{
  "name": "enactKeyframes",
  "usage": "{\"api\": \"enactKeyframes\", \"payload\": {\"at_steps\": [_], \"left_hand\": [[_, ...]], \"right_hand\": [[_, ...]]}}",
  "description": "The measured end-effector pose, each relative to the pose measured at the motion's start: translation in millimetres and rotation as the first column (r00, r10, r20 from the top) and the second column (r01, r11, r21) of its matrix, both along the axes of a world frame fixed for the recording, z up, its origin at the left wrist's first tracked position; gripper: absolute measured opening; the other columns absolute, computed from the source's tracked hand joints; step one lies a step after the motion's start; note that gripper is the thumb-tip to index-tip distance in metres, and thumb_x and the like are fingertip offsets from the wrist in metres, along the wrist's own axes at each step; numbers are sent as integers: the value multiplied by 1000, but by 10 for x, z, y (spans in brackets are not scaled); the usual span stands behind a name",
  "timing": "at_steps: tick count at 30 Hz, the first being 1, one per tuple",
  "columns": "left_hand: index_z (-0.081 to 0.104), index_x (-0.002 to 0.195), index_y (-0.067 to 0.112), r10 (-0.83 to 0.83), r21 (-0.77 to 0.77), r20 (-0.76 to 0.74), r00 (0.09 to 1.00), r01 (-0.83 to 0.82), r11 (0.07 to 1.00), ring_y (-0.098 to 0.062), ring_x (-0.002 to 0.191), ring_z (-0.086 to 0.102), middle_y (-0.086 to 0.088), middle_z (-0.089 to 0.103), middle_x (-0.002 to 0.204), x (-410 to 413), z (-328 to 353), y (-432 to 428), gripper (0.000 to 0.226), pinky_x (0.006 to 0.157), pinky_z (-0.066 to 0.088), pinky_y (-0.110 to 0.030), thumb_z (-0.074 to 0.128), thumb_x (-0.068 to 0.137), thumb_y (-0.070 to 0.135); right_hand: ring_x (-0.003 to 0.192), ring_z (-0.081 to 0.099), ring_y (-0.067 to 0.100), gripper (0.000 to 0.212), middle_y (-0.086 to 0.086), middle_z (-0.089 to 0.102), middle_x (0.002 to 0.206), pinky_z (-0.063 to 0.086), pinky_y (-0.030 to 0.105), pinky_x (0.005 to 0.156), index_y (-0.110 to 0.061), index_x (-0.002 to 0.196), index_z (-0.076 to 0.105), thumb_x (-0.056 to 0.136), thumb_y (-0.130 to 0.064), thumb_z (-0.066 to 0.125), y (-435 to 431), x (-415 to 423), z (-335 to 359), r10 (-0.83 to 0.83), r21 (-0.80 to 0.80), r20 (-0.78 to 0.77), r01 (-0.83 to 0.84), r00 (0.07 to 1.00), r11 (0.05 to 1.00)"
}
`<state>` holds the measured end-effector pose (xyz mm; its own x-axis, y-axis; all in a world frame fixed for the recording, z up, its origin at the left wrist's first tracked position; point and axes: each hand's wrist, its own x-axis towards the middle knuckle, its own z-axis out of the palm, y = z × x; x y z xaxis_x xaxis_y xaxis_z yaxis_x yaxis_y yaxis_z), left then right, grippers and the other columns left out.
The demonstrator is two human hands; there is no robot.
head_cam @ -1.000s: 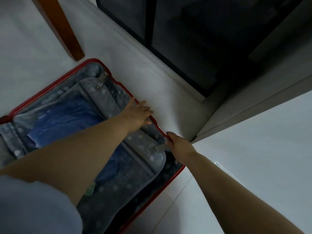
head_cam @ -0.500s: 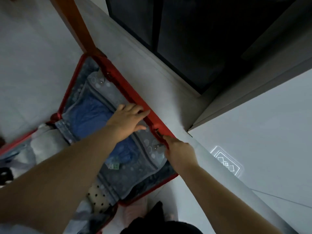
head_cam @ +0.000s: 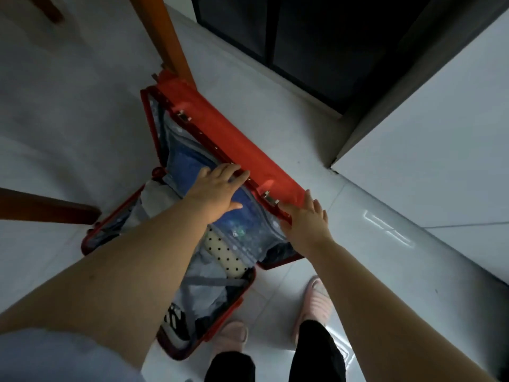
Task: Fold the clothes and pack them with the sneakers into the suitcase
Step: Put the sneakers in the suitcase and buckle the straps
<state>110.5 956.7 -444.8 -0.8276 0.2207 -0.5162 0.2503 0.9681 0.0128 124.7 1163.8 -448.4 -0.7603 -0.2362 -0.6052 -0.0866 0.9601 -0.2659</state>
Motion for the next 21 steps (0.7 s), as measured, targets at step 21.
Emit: {"api": "enactKeyframes", "payload": {"at_steps": [21], "left_hand": [[21, 148, 21, -94, 102, -192, 977, 115, 988, -30, 143, 11, -11, 18, 154, 1710, 211, -1474, 61, 113, -7, -47, 46, 94, 34]], "right_hand": [[136, 22, 37, 107, 12, 19, 149, 17, 48, 114, -20, 147, 2, 72, -50, 72, -1391, 1799, 233, -311, 124, -135, 327, 941, 937]]}}
